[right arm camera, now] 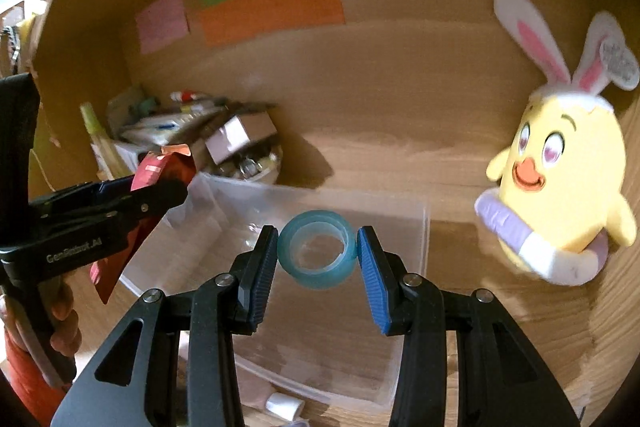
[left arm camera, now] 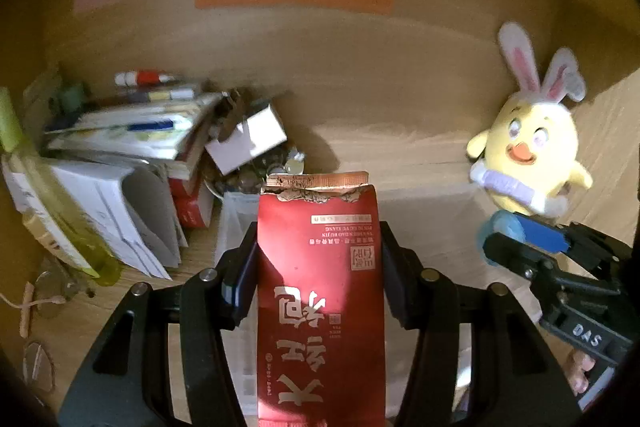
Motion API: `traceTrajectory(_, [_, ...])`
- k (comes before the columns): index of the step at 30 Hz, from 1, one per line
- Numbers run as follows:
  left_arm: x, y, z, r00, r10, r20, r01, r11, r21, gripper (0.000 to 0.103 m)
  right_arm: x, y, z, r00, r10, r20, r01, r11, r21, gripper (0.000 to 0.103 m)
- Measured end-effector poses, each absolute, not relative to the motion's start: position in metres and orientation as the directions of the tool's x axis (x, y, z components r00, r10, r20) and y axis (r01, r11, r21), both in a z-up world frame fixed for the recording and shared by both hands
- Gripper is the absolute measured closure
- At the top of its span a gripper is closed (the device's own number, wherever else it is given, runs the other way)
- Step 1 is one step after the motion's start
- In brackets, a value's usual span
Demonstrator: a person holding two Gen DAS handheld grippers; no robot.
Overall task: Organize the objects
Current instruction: 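Carry the red packet and teal tape into the clear box and release both, then withdraw both tools from the box back toward the scattered items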
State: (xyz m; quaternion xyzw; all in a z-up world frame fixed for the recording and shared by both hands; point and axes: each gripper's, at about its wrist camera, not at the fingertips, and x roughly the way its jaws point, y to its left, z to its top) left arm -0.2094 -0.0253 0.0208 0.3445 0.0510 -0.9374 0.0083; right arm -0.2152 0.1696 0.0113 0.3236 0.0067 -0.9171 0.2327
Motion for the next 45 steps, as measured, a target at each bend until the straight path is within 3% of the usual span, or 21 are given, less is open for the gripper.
traceTrajectory(12, [-0.236, -0.020, -0.009, -0.706, 0.032, -0.708, 0.031, -0.997, -0.076, 0.049, -0.230, 0.150, -0.024, -0.607, -0.370, -0.703, 0.434, -0.896, 0.096, 0.065])
traceTrajectory(25, [-0.240, -0.017, -0.021, -0.672, 0.040, -0.740, 0.018, -0.997, -0.071, 0.049, -0.228, 0.134, -0.032, -0.622, -0.306, -0.721, 0.436, -0.900, 0.005, 0.065])
traceTrajectory(30, [-0.233, -0.017, -0.017, -0.680, 0.048, -0.732, 0.012, -0.997, -0.077, 0.040, -0.229, 0.132, -0.032, -0.614, -0.305, -0.728, 0.441, -0.898, 0.004, 0.065])
traceTrajectory(33, [-0.222, -0.014, -0.008, -0.711, 0.017, -0.703, 0.016, -0.999, -0.040, 0.033, -0.227, 0.131, -0.030, -0.614, -0.313, -0.725, 0.447, -0.894, 0.007, 0.057])
traceTrajectory(35, [-0.216, -0.013, -0.001, -0.728, 0.002, -0.686, 0.017, -1.000, -0.021, 0.029, -0.225, 0.132, -0.028, -0.634, -0.302, -0.712, 0.435, -0.901, -0.005, 0.037])
traceTrajectory(36, [-0.212, -0.013, 0.002, -0.736, -0.003, -0.677, 0.017, -1.000, -0.014, 0.027, -0.224, 0.133, -0.025, -0.646, -0.299, -0.703, 0.428, -0.904, -0.009, 0.034])
traceTrajectory(43, [-0.184, -0.012, 0.025, -0.784, -0.027, -0.620, 0.024, -1.000, 0.013, 0.007, -0.218, 0.149, -0.005, -0.686, -0.299, -0.664, 0.396, -0.918, 0.005, 0.022])
traceTrajectory(45, [-0.174, -0.013, 0.030, -0.795, -0.027, -0.606, 0.022, -1.000, 0.016, 0.007, -0.214, 0.154, 0.002, -0.700, -0.293, -0.651, 0.388, -0.922, -0.002, 0.022])
